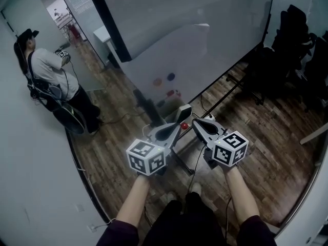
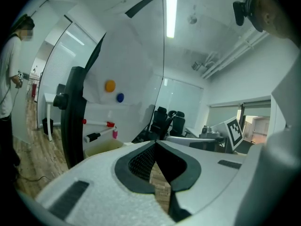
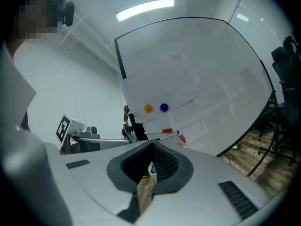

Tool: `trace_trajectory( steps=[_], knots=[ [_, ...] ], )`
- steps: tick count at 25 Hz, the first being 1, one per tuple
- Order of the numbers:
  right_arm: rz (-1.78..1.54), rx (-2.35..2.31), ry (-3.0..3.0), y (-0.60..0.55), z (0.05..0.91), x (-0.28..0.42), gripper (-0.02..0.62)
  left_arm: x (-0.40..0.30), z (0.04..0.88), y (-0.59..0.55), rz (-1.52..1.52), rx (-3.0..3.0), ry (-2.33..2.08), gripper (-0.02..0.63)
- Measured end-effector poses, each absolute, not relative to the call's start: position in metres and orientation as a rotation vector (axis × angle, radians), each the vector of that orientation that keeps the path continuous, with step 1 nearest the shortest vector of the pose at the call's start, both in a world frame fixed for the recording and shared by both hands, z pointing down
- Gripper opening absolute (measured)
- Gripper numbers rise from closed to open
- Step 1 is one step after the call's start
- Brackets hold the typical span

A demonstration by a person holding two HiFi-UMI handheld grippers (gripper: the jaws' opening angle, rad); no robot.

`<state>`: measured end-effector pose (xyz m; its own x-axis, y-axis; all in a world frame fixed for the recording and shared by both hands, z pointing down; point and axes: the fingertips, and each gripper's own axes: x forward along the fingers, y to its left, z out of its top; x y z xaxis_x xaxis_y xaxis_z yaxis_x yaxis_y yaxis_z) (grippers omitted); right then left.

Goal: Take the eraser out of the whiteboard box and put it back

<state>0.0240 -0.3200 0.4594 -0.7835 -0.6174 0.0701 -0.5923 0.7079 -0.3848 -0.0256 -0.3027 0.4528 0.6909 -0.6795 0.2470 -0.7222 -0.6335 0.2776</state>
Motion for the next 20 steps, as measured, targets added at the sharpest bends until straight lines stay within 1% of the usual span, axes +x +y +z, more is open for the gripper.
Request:
trace_trajectory(
  steps=[6, 13, 15, 17, 20],
  knots=[
    [-0.579, -1.103, 2.829, -0.334, 0.468, 0.022, 0.005, -0.031, 0.462, -0.307, 0.182, 2.545, -1.073, 0.005],
    [-0.641, -1.183, 2.823, -0.361, 0.497, 0.017, 0.013, -0.038, 0.467, -0.302, 0.214, 2.544, -1.061, 0.005],
    [-0.674, -1.207, 2.817, -0.370, 0.508, 0.018, 0.085, -0.040, 0.469, -0.301, 0.210, 2.537, -1.062, 0.005],
    [-0.708, -1.200, 2.805, -0.379, 0.515, 0.015, 0.115, -0.043, 0.471, -0.302, 0.210, 2.531, -1.066, 0.005],
    [-0.742, -1.183, 2.797, -0.388, 0.520, 0.007, 0.194, -0.050, 0.474, -0.302, 0.213, 2.523, -1.072, 0.005]
  ],
)
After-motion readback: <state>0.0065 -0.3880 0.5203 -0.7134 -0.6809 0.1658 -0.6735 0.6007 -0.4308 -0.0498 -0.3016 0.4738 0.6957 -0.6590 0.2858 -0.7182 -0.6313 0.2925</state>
